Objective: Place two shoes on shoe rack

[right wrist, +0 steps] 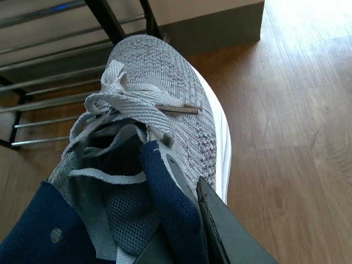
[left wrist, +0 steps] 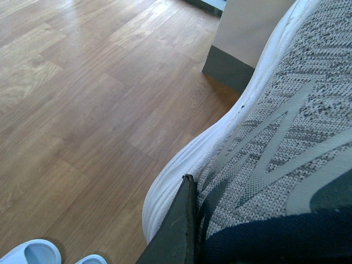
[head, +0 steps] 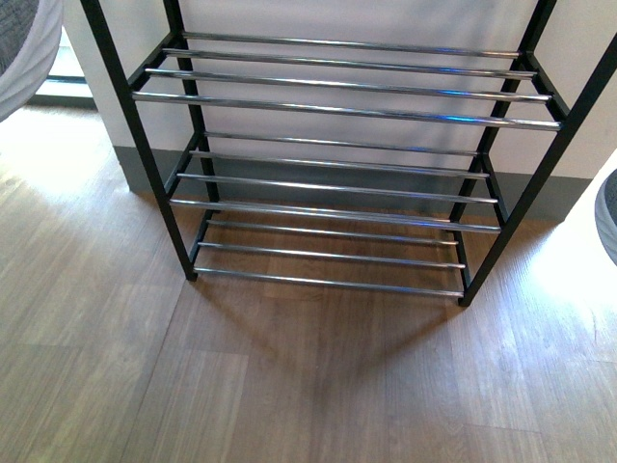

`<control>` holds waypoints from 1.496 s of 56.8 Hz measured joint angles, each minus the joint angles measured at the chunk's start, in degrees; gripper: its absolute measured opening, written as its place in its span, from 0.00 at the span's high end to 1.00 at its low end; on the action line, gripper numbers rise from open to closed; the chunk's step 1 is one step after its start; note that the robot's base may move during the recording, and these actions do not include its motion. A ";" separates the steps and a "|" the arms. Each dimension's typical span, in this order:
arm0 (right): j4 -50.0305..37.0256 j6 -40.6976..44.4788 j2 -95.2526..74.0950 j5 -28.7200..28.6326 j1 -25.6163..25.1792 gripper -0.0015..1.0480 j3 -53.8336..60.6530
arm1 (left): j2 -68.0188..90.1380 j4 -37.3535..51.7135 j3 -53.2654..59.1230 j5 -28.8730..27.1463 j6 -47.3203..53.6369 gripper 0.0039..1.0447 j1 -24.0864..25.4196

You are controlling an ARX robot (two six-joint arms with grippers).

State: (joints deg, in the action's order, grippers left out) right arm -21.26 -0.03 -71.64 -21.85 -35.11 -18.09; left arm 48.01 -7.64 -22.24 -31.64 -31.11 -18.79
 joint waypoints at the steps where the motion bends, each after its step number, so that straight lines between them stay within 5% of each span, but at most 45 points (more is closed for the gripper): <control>1: 0.00 0.00 0.00 0.02 0.02 0.99 0.00 | 0.02 0.00 0.00 0.09 0.00 0.99 0.00; 85: 0.02 -0.04 -0.07 0.61 0.00 0.99 0.07 | 0.00 0.00 0.02 0.13 0.00 0.99 0.00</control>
State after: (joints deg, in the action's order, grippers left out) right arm -21.23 -0.08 -71.70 -21.23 -35.11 -18.02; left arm 48.01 -7.64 -22.22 -31.51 -31.11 -18.79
